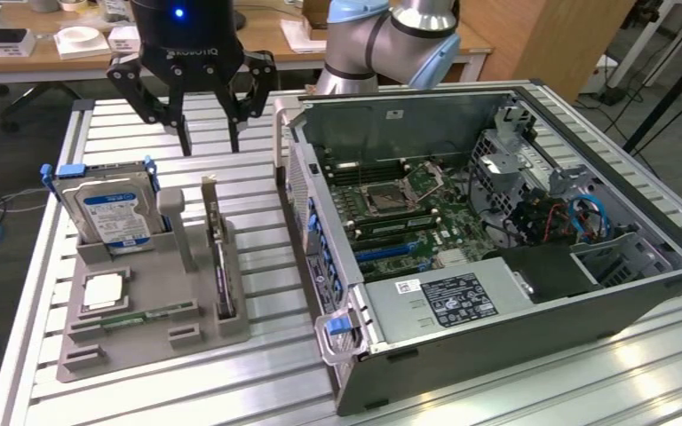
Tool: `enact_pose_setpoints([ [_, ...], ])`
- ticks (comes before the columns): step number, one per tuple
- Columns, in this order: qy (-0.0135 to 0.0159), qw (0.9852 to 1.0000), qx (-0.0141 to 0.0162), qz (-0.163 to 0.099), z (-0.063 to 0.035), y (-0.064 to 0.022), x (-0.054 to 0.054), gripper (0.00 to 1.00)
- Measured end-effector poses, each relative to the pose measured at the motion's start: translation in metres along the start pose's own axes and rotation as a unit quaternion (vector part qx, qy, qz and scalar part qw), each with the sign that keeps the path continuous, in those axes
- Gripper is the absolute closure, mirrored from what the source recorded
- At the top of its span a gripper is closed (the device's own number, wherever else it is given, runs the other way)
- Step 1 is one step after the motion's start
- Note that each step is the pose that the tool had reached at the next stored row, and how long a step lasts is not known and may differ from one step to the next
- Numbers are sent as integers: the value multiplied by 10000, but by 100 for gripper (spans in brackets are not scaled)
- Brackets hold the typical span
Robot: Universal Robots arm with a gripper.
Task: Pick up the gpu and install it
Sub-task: 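Pick up the gpu and move the gpu toward the slot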
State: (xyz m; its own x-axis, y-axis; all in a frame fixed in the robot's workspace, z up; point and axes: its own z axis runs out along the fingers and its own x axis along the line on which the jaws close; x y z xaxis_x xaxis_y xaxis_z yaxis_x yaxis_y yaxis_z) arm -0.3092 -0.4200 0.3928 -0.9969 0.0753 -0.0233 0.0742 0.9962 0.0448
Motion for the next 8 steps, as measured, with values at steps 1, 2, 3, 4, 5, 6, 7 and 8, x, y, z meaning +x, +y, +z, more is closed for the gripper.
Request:
enact_pose_setpoints([
  [1,0,10000,0,0,0,-3,-1,47],
  [2,0,10000,0,0,0,-6,-1,47],
  [3,0,10000,0,0,0,-9,-1,47],
  [4,0,10000,0,0,0,-12,-1,47],
  [5,-1,10000,0,0,0,-15,-1,47],
  [6,0,10000,1,0,-1,-17,-1,47],
  [7,-1,10000,1,0,-1,-20,-2,47],
  [8,-1,10000,1,0,0,-22,-2,47],
])
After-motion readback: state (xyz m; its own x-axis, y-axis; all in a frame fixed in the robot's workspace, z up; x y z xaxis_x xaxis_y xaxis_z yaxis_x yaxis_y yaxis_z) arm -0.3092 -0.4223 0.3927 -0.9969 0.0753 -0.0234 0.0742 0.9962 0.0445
